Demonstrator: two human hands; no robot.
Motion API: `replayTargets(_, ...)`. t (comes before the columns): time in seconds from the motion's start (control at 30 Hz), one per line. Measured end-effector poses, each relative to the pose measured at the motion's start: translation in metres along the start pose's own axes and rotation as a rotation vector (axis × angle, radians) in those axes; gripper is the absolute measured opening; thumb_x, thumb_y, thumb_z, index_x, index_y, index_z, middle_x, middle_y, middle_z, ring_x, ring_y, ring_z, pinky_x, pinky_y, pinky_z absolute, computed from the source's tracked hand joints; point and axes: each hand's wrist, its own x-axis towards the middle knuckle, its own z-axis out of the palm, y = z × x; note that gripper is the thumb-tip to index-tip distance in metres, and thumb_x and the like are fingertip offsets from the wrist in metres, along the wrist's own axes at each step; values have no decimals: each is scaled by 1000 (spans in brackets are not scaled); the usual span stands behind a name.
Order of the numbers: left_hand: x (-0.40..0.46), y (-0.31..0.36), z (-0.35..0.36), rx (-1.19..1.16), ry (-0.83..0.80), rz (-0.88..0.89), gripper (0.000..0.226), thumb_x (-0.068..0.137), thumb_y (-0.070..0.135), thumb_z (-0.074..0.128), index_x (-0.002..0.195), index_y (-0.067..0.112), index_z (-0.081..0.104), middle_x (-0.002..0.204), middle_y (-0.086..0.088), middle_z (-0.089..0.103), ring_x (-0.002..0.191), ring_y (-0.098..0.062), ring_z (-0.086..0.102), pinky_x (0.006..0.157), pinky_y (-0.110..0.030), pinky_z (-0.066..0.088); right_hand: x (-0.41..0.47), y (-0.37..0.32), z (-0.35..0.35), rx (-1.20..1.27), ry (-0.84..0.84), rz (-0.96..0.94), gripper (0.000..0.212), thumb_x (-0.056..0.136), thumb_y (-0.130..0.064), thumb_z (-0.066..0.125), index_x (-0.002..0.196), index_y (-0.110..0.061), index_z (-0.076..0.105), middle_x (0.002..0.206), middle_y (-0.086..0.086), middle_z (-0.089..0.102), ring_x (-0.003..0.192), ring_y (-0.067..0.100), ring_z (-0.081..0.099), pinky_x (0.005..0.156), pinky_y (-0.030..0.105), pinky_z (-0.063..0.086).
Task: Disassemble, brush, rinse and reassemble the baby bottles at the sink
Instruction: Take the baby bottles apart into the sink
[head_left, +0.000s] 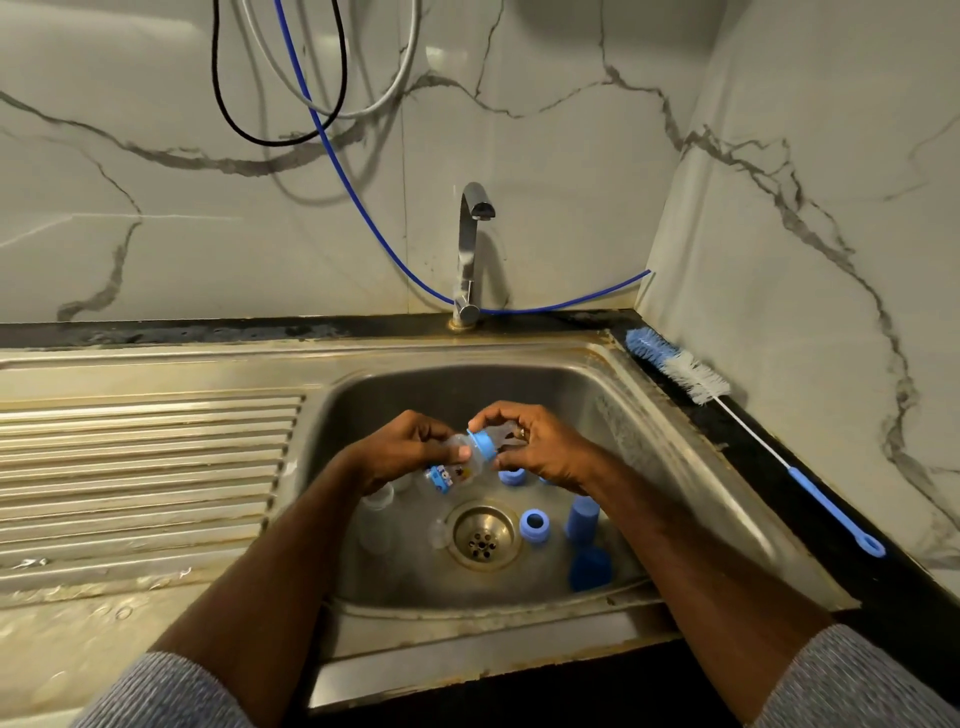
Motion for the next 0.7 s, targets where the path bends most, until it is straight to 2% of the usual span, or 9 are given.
replayTargets(0.1, 1, 3, 3, 31, 34, 18, 33, 86, 34, 77, 108, 9, 75, 98, -9, 77, 97, -28, 72, 94, -49, 57, 2, -1, 3, 122, 68, 14, 56, 82, -6, 78, 126, -36, 61, 135, -8, 56, 119, 15, 61, 93, 35, 58)
replayTargets(0.17, 2, 7, 4, 66, 41, 27, 31, 87, 26, 77, 111, 7, 73, 99, -9, 76, 94, -23, 73, 92, -44, 59, 4, -1, 4, 172, 153, 134, 33, 90, -29, 73, 122, -29, 63, 119, 5, 65, 97, 22, 71, 81, 45, 61)
replayTargets(0.23, 3, 7, 5, 85, 34, 28, 31, 87, 24, 77, 113, 7, 71, 100, -7, 76, 93, -19, 74, 90, -41, 60, 4, 1, 3, 71, 160, 208, 27, 94, -37, 68, 109, -15, 67, 92, 15, 72, 72, 24, 71, 74, 51, 60)
replayTargets(0.3, 3, 6, 5, 98, 13, 26, 32, 86, 24, 78, 113, 7, 71, 100, -7, 76, 93, -19, 74, 90, -40, 60, 2, 6, 1, 71, 99, 158, 20, 90, -19, 74, 107, -8, 70, 91, 19, 73, 75, 26, 71, 76, 47, 60)
replayTargets(0.4, 4, 4, 3, 100, 27, 20, 34, 86, 24, 78, 114, 7, 71, 102, -8, 76, 95, -19, 73, 91, -40, 60, 0, 5, -7, 184, 26, 76, 48, 79, 8, 74, 119, -17, 68, 120, 8, 66, 106, 24, 67, 82, 34, 59)
replayTargets(0.47, 4, 3, 3, 87, 30, 21, 34, 85, 25, 78, 115, 8, 70, 102, -7, 76, 94, -18, 73, 90, -38, 60, 2, 4, -6, 296, 45, 160, 50, 84, -3, 76, 125, -28, 64, 128, 5, 59, 109, 24, 65, 79, 37, 59)
replayTargets(0.57, 6, 2, 5, 77, 31, 24, 37, 83, 23, 81, 116, 10, 69, 103, -6, 75, 94, -17, 73, 89, -37, 60, 5, 4, 2, 169, 62, 281, 28, 93, -32, 70, 117, -20, 65, 103, 11, 71, 81, 26, 72, 77, 51, 62)
replayTargets(0.63, 6, 1, 5, 94, 47, 19, 40, 80, 20, 83, 116, 12, 68, 105, -5, 74, 95, -17, 73, 90, -38, 60, 6, 6, 3, 119, 66, 215, 25, 90, -23, 74, 113, -13, 69, 90, 11, 74, 75, 24, 72, 75, 48, 62)
replayTargets(0.7, 4, 0, 4, 115, 77, 22, 45, 76, 20, 86, 117, 16, 66, 108, -4, 71, 98, -19, 71, 90, -42, 60, 5, 3, -1, 105, 96, 102, 36, 80, -3, 80, 113, -13, 70, 103, 6, 73, 94, 18, 72, 76, 35, 62)
